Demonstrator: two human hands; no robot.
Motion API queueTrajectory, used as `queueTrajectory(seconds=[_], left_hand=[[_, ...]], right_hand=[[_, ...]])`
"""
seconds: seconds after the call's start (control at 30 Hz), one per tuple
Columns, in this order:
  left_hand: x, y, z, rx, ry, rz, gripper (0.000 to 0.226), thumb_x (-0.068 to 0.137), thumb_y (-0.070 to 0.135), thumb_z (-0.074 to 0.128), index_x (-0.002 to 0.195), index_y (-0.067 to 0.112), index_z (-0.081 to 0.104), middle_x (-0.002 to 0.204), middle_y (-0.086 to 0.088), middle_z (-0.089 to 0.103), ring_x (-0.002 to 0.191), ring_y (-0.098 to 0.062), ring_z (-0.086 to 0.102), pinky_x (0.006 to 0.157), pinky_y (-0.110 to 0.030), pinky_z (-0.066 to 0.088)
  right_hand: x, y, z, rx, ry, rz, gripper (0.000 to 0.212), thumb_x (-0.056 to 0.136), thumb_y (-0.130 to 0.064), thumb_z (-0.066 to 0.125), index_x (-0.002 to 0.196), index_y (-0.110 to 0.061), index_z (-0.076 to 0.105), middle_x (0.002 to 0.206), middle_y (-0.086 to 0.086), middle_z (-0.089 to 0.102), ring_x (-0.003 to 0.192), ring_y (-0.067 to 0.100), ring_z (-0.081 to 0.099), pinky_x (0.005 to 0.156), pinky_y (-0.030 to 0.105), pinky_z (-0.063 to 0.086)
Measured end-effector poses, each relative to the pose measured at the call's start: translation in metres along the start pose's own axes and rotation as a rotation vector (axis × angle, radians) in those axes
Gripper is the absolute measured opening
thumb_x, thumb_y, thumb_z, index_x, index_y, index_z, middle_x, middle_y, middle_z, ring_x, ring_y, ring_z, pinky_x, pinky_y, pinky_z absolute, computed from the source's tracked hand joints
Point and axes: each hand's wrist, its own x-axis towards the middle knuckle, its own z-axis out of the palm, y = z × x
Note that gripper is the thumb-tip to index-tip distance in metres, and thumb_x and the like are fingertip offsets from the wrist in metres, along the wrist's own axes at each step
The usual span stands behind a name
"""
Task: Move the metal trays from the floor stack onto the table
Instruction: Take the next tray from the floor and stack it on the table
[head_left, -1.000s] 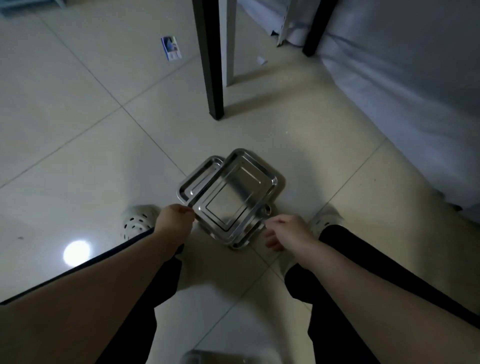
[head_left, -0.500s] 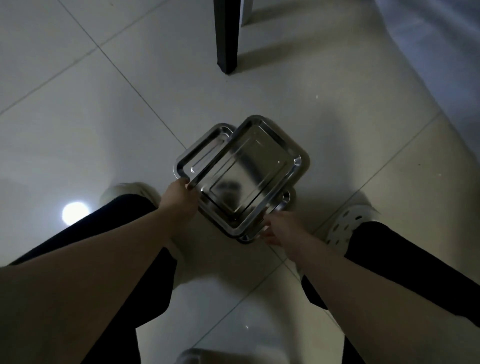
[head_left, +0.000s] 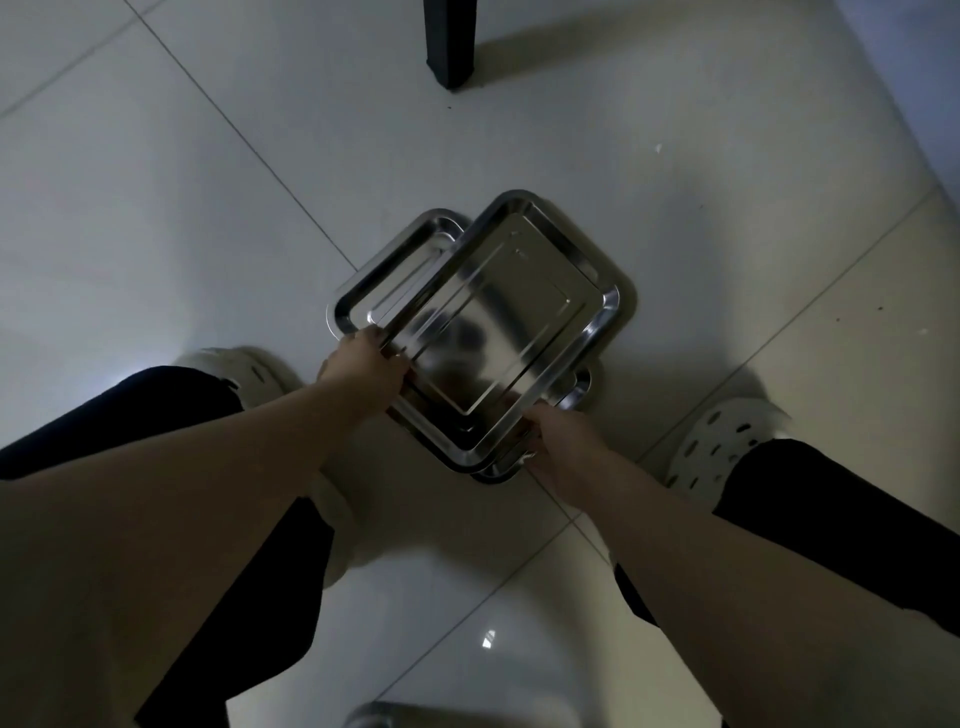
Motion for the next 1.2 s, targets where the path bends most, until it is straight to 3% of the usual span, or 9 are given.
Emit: queueTrajectory(seconds=[0.23,0.43,0.53,0.63,0.73,0.8,0.93,1.1,1.2], left_hand=[[0.008,0.0,0.002,-0.011,0.0,-0.038,0.047,0.087,0.029,0.059,0.129,0.011,0.049,0.125,-0.019,0.055,0.106,-0.037,0.06,0.091,-0.052,0.052],[-0.003,0.007,0.0,-0.079,-0.041,-0.072,0.03,0.096,0.024,0.051,0.12,0.007,0.058,0.098,-0.009,0.059,0.073,-0.016,0.057,0.059,-0.021,0.043],[-0.013,0.015,0.001,-0.189,-0.047,-0.119,0.018,0.097,0.019,0.05,0.099,0.005,0.061,0.073,-0.003,0.055,0.059,-0.01,0.051,0.047,-0.019,0.036],[-0.028,0.027,-0.004,-0.262,-0.036,-0.153,0.026,0.097,0.015,0.05,0.072,0.009,0.051,0.066,-0.004,0.051,0.053,-0.013,0.049,0.032,-0.018,0.04],[-0.047,0.042,-0.012,-0.275,-0.037,-0.15,0.029,0.096,0.013,0.051,0.068,0.006,0.05,0.064,-0.006,0.05,0.038,-0.014,0.054,0.025,-0.011,0.034],[-0.063,0.053,-0.023,-0.305,-0.033,-0.143,0.029,0.095,0.011,0.053,0.066,0.005,0.05,0.063,-0.008,0.05,0.027,-0.008,0.052,0.025,-0.013,0.035],[-0.105,0.074,-0.048,-0.3,-0.03,-0.113,0.03,0.095,0.017,0.055,0.068,0.004,0.054,0.065,-0.01,0.054,0.037,-0.015,0.055,0.031,-0.02,0.046],[-0.174,0.097,-0.076,-0.303,0.009,-0.028,0.034,0.096,0.024,0.053,0.07,0.003,0.06,0.046,-0.01,0.056,0.025,-0.015,0.054,0.031,-0.024,0.048],[-0.218,0.105,-0.087,-0.331,0.038,-0.009,0.039,0.094,0.033,0.054,0.074,0.001,0.064,0.048,-0.013,0.059,0.028,-0.018,0.056,0.03,-0.022,0.044]], right_hand=[[-0.005,-0.001,0.0,0.038,-0.06,-0.036,0.028,0.089,-0.015,0.059,0.114,-0.004,0.062,0.089,0.014,0.061,0.073,0.022,0.058,0.07,0.033,0.052],[-0.009,-0.003,-0.012,0.085,0.076,-0.048,0.011,0.093,-0.019,0.061,0.093,-0.009,0.061,0.068,0.005,0.057,0.053,0.016,0.052,0.046,0.025,0.04],[-0.022,-0.009,-0.016,0.084,0.128,-0.11,0.016,0.095,-0.023,0.058,0.096,-0.007,0.059,0.078,0.008,0.06,0.062,0.019,0.054,0.053,0.026,0.042],[-0.027,-0.012,-0.016,0.081,0.241,-0.204,0.036,0.096,-0.029,0.055,0.117,0.0,0.059,0.107,0.015,0.063,0.09,0.028,0.06,0.077,0.037,0.05],[-0.042,-0.014,-0.017,0.091,0.319,-0.247,0.059,0.092,-0.046,0.055,0.13,-0.001,0.056,0.129,0.017,0.061,0.113,0.034,0.061,0.097,0.051,0.05],[-0.054,-0.013,-0.021,0.093,0.346,-0.282,0.056,0.092,-0.047,0.054,0.123,-0.001,0.06,0.123,0.019,0.064,0.109,0.036,0.063,0.094,0.053,0.051],[-0.101,-0.016,-0.032,0.102,0.344,-0.329,0.068,0.088,-0.055,0.053,0.132,-0.003,0.053,0.132,0.018,0.059,0.118,0.037,0.057,0.099,0.053,0.047],[-0.191,-0.022,-0.058,0.12,0.343,-0.448,0.045,0.097,-0.038,0.052,0.12,0.0,0.059,0.11,0.018,0.062,0.096,0.031,0.058,0.09,0.038,0.047],[-0.238,-0.013,-0.077,0.151,0.326,-0.51,0.052,0.098,-0.035,0.051,0.131,0.005,0.052,0.119,0.02,0.059,0.114,0.038,0.055,0.091,0.036,0.042]])
